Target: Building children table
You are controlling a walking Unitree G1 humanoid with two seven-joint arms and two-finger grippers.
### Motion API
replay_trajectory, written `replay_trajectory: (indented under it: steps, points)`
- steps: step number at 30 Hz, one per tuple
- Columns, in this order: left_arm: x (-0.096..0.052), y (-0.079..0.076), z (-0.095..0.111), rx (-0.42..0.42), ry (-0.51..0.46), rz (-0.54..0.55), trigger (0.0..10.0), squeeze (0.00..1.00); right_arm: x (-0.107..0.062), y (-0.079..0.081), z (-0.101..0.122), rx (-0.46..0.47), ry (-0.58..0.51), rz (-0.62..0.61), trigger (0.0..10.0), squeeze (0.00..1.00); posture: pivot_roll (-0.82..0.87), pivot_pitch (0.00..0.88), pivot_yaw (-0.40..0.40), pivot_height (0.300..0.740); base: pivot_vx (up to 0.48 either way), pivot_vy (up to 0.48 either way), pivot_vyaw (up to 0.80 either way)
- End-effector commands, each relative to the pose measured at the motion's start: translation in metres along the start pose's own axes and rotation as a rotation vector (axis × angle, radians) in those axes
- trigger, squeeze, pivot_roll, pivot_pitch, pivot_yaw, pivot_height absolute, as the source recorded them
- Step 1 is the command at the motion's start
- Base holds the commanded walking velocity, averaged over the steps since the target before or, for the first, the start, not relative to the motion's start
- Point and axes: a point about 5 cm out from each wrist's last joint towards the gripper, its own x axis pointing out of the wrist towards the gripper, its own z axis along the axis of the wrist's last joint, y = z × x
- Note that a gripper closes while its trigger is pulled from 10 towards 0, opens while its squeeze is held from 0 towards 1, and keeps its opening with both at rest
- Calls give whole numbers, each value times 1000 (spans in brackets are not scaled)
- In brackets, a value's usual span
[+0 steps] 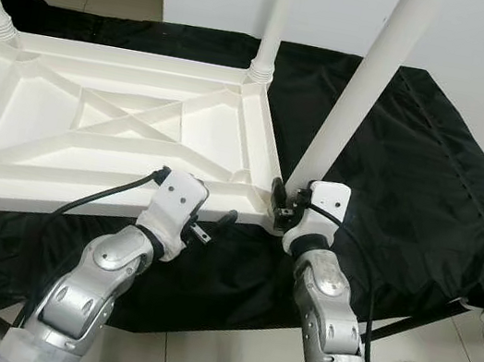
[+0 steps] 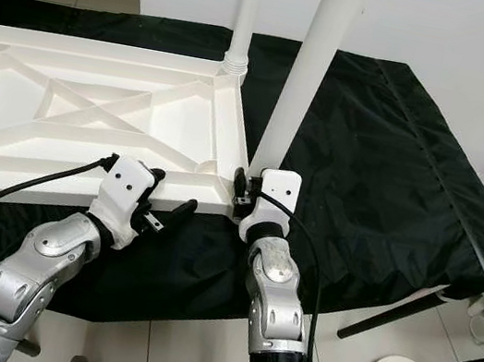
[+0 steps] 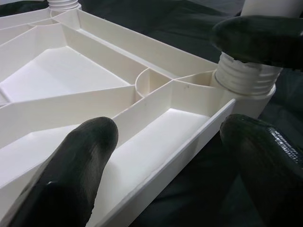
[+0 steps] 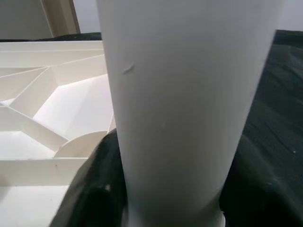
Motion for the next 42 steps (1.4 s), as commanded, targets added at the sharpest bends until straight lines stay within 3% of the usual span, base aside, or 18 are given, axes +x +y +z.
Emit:
replay_trajectory:
  steps: [1, 7, 8, 11, 20, 24, 28, 31, 39, 42]
  points:
    - [-3, -2, -1, -3, -4, -7, 10000, 0, -10, -3, -11, 37, 29, 3, 10000, 1000, -2, 100, -69, 740, 0, 0, 0]
    - [-3, -4, 0, -5, -7, -14, 10000, 0, -9, -7, -1, 46, -5, 68, 10000, 1000, -4, 96, -67, 740, 0, 0, 0]
    - [-3, -4, 0, -5, -7, -14, 10000, 0, -8, -8, 0, 50, -7, 81, 10000, 0, -4, 96, -67, 740, 0, 0, 0]
    - [-2, -8, 2, -9, -16, -26, 10000, 0, 2, -19, 1, 15, 1, 204, 10000, 0, -4, 92, -62, 740, 0, 0, 0]
    - [-1, -13, 5, -18, -28, -36, 10000, 0, 24, -45, -5, -37, 62, 351, 10000, 0, 3, 92, -62, 740, 0, 0, 0]
    - [-1, -13, 6, -21, -30, -35, 10000, 0, 28, -50, -13, -67, 121, 491, 10000, 0, 4, 90, -59, 740, 0, 0, 0]
    - [0, -13, 6, -21, -32, -36, 10000, 0, 30, -52, -14, -90, 131, 536, 10000, 0, 4, 90, -59, 740, 0, 0, 0]
    - [0, -13, 8, -17, -34, -39, 10000, 0, 37, -55, -14, -161, 173, 678, 10000, 0, 7, 95, -51, 740, 0, 0, 0]
    - [1, -14, 8, -17, -35, -36, 10000, 0, 42, -59, -15, -174, 227, 743, 10000, 0, 13, 100, -62, 740, 0, 0, 0]
    - [-1, -13, 7, -23, -34, -26, 10000, 0, 37, -61, -18, -159, 252, 820, 10000, 0, 16, 106, -75, 740, 0, 0, 0]
